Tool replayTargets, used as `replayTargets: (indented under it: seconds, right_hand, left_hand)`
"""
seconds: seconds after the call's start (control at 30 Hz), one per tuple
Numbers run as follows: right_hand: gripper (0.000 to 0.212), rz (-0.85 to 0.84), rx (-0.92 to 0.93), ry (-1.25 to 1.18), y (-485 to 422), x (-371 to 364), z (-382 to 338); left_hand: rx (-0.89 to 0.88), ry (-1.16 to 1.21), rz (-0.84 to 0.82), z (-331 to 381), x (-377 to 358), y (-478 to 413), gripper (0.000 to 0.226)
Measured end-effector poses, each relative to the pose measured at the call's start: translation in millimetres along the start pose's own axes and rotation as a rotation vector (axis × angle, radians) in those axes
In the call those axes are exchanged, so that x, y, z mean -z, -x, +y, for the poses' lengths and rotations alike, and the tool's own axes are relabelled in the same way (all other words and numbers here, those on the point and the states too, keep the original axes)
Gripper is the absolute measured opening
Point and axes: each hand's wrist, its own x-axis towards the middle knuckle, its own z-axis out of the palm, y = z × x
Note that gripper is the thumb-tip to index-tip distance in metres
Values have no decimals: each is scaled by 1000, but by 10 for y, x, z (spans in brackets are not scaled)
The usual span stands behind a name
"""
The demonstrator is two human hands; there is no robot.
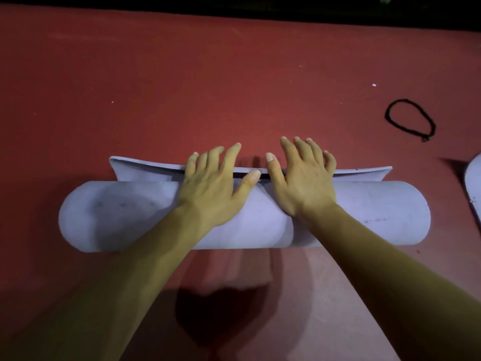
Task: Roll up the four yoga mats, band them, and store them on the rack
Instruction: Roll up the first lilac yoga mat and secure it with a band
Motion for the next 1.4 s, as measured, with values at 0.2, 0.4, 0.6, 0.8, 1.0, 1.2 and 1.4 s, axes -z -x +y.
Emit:
replayTargets:
  seconds: [0.2, 0.4, 0.6, 0.8, 1.0, 1.2, 1.4]
  right_hand:
    - [72, 137, 80, -38, -7, 47, -20]
    - [53, 3, 71, 0, -45, 50, 26]
    - [70, -228, 34, 49, -159, 36, 26]
    - [75, -322, 55, 76, -107, 25, 39]
    - [75, -201, 94, 119, 63, 46, 9]
    - [66, -127, 171, 154, 307, 26, 32]
    - [71, -64, 264, 129, 617, 48, 108]
  left_hand:
    - [-48, 16, -185, -36, 24, -200, 79]
    - [-50, -15, -300, -26, 32, -270, 76]
    - [-139, -147, -251, -31, 73, -365, 81]
    - [-82, -53, -332, -6, 88, -271, 72]
    - [-133, -159, -145, 39, 83, -114, 78]
    - [-194, -246, -3, 62, 96, 190, 90]
    - [-310, -214, -13, 67, 66, 422, 88]
